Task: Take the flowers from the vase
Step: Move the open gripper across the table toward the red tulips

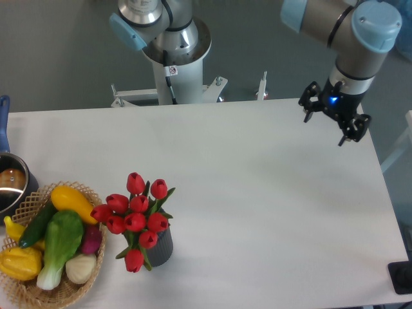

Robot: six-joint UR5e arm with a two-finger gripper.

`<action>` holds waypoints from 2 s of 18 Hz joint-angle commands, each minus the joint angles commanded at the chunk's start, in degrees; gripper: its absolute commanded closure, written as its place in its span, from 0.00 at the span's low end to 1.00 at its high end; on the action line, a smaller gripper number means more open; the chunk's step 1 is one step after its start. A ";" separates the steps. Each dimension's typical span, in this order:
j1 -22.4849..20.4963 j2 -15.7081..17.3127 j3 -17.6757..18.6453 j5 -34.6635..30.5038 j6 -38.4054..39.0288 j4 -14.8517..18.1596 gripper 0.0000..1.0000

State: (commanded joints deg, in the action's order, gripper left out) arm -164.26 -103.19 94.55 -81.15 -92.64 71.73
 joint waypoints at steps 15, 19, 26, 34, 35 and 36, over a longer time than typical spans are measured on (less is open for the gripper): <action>4.65 9.32 9.33 8.89 -0.53 -9.77 0.00; 6.67 9.68 9.25 9.07 1.14 -9.77 0.00; 7.81 9.85 9.51 10.21 6.05 -9.68 0.00; 10.63 6.61 9.42 25.90 14.75 -13.45 0.00; 10.72 5.73 9.25 30.13 15.11 -14.41 0.00; 10.81 4.76 9.07 32.34 15.20 -15.03 0.00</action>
State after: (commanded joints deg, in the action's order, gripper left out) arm -153.46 -98.43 103.62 -48.80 -77.43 56.70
